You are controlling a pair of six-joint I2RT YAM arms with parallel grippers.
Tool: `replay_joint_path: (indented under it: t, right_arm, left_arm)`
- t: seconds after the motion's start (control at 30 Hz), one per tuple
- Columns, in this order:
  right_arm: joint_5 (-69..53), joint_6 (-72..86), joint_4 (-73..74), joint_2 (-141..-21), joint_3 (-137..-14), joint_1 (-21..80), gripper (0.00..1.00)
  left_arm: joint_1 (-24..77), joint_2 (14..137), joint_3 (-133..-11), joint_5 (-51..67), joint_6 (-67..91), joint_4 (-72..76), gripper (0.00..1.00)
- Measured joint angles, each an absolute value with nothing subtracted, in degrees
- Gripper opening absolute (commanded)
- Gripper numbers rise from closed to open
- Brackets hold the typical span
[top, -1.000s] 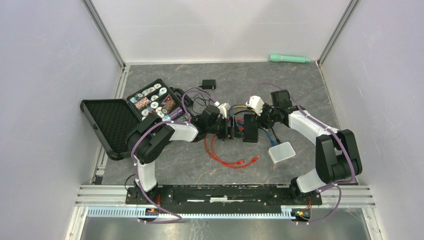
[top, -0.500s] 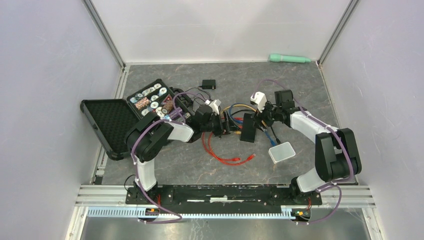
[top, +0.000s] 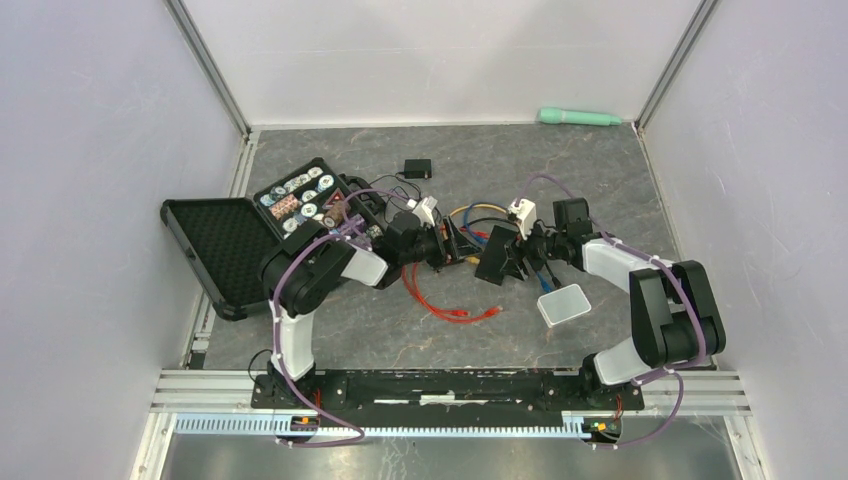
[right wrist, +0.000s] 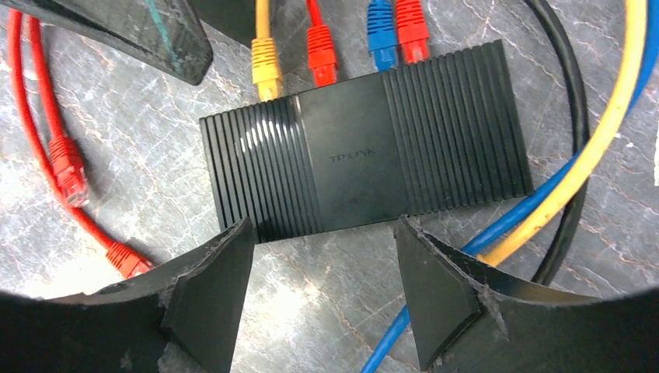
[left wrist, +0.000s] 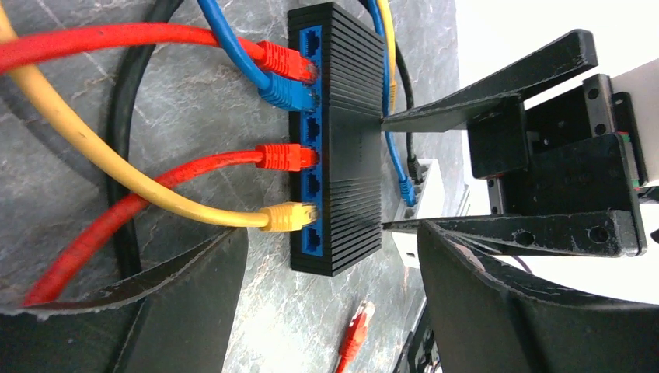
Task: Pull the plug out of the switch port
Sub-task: Move the connector to the center of the board.
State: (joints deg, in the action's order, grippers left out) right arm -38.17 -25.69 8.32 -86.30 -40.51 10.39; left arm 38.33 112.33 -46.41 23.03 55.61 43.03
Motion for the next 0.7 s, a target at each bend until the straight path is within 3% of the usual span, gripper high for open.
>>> replay_joint_path:
  t: [0.5, 0.7]
  right_arm:
    - [-40.6, -23.3, 4.3, -87.2, -38.9, 9.6, 0.66]
    - [-40.4, -23.4, 3.8, -87.4, -38.8, 9.6, 0.65]
  left_arm:
    - [38.4, 116.6, -44.2, 22.1, 63.2, 57.9, 0.86]
    - [38.3, 117.8, -43.8, 21.7, 66.3, 60.6, 0.79]
